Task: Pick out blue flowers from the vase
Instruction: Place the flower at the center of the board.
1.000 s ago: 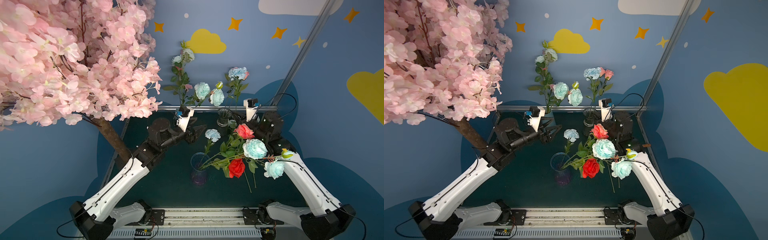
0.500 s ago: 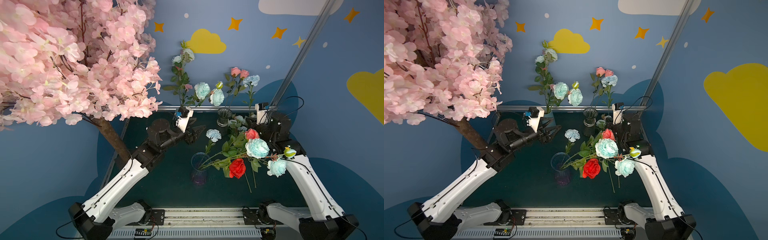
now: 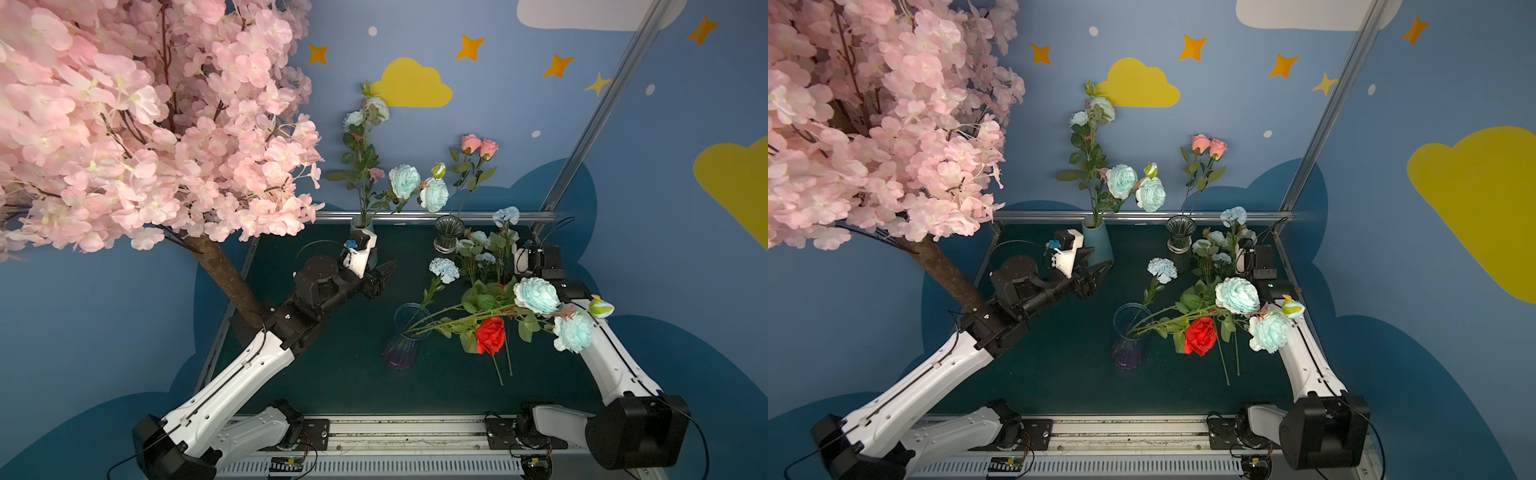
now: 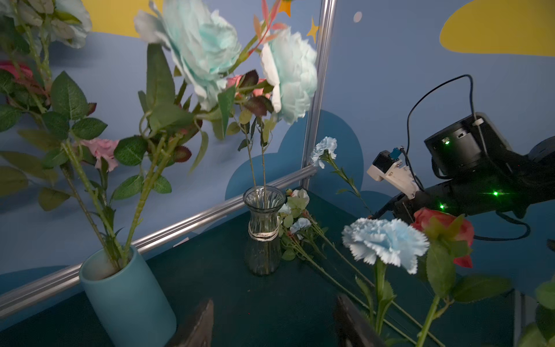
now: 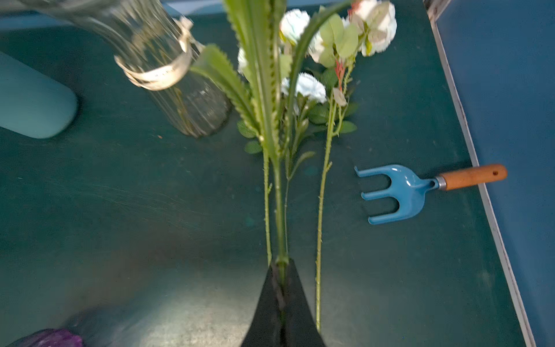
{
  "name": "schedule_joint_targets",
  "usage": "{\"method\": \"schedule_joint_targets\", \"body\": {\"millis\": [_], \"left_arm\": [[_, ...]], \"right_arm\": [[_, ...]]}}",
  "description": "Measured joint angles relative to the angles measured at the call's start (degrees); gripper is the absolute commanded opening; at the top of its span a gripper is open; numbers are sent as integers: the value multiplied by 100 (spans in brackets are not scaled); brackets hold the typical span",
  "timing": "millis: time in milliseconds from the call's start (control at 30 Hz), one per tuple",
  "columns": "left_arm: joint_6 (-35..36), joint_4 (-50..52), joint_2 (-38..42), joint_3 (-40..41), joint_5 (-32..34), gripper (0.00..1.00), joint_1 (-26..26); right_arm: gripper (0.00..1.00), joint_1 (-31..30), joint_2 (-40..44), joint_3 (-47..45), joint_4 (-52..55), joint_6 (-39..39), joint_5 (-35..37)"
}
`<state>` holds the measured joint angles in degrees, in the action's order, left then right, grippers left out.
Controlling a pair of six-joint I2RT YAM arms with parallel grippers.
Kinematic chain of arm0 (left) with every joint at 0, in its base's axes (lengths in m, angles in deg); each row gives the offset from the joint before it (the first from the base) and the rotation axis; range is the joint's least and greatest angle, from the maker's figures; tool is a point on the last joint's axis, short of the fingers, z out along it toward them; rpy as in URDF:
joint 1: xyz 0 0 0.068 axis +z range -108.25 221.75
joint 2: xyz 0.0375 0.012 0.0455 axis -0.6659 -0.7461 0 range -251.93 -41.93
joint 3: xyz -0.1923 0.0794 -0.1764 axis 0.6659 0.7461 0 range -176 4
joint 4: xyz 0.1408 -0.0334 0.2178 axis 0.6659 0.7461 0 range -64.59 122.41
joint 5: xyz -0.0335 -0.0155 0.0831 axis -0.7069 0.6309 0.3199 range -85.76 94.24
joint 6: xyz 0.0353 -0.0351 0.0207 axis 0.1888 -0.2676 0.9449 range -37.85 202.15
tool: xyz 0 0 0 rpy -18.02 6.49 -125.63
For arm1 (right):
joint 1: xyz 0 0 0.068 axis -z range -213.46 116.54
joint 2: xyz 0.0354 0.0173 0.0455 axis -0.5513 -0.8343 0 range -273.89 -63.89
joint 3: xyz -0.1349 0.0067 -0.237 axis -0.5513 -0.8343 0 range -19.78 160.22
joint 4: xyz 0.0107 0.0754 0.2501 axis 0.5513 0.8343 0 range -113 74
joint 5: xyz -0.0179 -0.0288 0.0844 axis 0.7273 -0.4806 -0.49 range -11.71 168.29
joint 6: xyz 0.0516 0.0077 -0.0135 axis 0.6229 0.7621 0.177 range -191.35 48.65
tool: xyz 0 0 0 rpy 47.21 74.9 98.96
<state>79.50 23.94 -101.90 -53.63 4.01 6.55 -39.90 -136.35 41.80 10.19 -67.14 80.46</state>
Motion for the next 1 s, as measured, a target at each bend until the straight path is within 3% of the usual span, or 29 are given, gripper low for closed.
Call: {"method": "schedule_joint_targets", "body": {"millis": [167, 467, 700, 1000], "left_arm": [[11, -118, 125, 63, 111, 65, 68], [9, -247, 94, 63, -9, 65, 70], [11, -247, 105, 63, -24, 64, 81], [33, -247, 146, 63, -20, 64, 118]], "right_arm": [[0, -76, -157, 109, 188, -7, -472], [0, -1174, 160, 850, 57, 142, -1001], [0, -992, 201, 964, 120, 151, -839], [0, -319, 413, 601, 225, 107, -564]]}}
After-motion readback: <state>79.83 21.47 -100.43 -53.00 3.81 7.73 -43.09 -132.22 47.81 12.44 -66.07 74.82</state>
